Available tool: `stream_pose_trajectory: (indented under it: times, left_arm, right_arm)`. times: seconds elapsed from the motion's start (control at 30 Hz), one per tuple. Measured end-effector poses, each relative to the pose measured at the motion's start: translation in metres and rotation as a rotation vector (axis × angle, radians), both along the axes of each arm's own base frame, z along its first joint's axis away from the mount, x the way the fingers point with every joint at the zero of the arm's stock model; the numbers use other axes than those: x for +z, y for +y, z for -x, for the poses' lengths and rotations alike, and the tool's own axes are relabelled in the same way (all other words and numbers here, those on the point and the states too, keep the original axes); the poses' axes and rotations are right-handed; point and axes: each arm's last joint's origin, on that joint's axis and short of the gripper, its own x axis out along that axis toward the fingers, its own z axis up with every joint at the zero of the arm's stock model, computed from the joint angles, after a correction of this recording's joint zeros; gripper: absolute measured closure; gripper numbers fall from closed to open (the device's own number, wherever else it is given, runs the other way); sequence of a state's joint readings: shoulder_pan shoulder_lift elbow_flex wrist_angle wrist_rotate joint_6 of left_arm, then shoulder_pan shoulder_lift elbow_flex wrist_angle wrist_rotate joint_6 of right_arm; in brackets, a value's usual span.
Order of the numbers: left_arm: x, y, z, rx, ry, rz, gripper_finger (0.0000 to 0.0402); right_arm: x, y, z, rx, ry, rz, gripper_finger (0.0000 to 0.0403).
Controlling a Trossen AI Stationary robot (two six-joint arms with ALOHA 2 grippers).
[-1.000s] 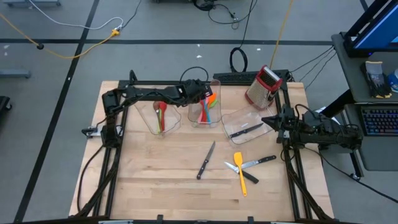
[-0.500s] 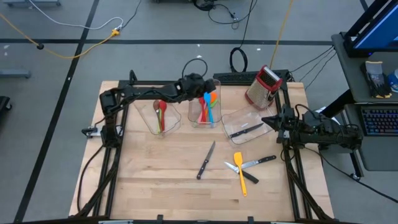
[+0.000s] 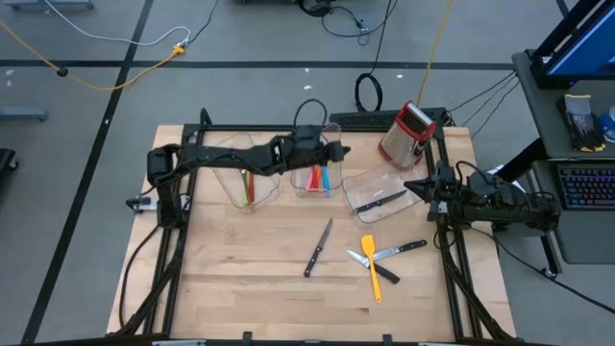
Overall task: Pick & Place Kitchen Items
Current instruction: Put the black kitchen knife into the right bin
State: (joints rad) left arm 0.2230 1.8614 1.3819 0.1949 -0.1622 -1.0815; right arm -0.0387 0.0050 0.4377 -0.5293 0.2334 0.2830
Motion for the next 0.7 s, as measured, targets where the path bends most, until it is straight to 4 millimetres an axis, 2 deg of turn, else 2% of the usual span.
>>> stream_pose_trajectory:
  times: [0.37, 0.7]
  left_arm:
    - [-0.003, -0.083, -0.009, -0.11, 0.005, 0.123, 0.0243]
    - [-0.013, -0.155, -0.001, -0.104, 0.073, 0.213, 0.0243]
  right_arm:
    - [0.0, 0.0, 0.0, 0.004, 0.002, 0.006, 0.0399]
    - [0.0, 0.0, 0.0, 0.004, 0.002, 0.007, 0.0399]
